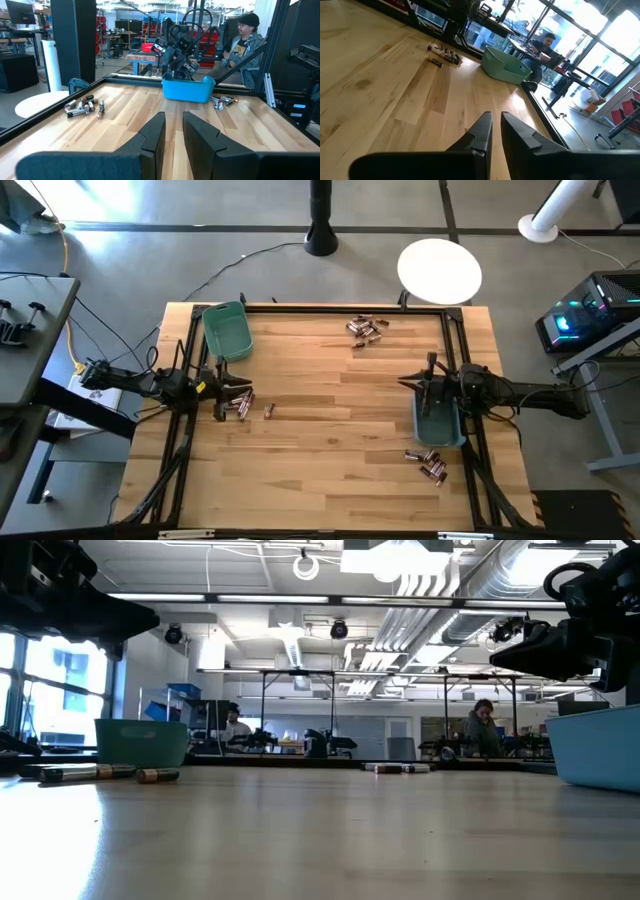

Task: Sort batteries

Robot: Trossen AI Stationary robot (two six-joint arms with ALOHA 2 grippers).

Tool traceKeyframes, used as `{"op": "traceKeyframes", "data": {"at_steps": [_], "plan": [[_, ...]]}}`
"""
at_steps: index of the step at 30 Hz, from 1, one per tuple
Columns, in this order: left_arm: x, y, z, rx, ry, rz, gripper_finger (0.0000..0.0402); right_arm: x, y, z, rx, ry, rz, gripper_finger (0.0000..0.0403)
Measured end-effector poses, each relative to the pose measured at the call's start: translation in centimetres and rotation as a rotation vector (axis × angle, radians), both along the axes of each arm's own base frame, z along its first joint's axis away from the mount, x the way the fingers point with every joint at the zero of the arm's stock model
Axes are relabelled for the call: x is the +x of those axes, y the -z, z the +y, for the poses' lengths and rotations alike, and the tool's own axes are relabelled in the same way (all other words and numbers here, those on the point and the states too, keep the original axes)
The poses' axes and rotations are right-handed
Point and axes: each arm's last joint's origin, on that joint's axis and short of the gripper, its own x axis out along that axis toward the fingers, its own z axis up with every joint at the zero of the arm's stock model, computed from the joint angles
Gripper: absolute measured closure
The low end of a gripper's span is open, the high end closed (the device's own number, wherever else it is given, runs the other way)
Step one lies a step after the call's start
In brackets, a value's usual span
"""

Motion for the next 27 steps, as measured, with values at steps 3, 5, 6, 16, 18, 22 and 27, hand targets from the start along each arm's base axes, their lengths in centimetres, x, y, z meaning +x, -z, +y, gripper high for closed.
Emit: {"op": "traceKeyframes", "data": {"at_steps": [3,5,6,16,18,22,27], "plan": [[0.0,0.0,0.0,0.000,0.000,0.000,0.0344,0.0,0.0,0.0,0.000,0.000,0.000,0.0370],[0.0,0.0,0.0,-0.013,0.001,-0.003,0.0344,0.0,0.0,0.0,0.000,0.001,0.000,0.0370],[0.0,0.0,0.0,-0.026,0.001,-0.006,0.0344,0.0,0.0,0.0,0.000,0.000,-0.001,0.0370],[-0.2,-1.7,0.0,-0.227,0.020,-0.197,0.0344,-0.1,-0.2,-0.5,-0.017,0.154,-0.022,0.0370],[-0.2,-1.7,0.0,-0.229,0.020,-0.205,0.0344,-0.1,-0.2,-0.5,-0.018,0.161,-0.023,0.0370],[-0.2,-1.7,0.1,-0.211,0.014,-0.201,0.0344,-0.1,-0.3,-0.5,-0.036,0.168,-0.025,0.0370],[-0.2,-1.7,0.1,-0.155,0.008,-0.194,0.0344,0.0,-1.8,0.0,0.034,0.005,-0.196,0.0370]]}}
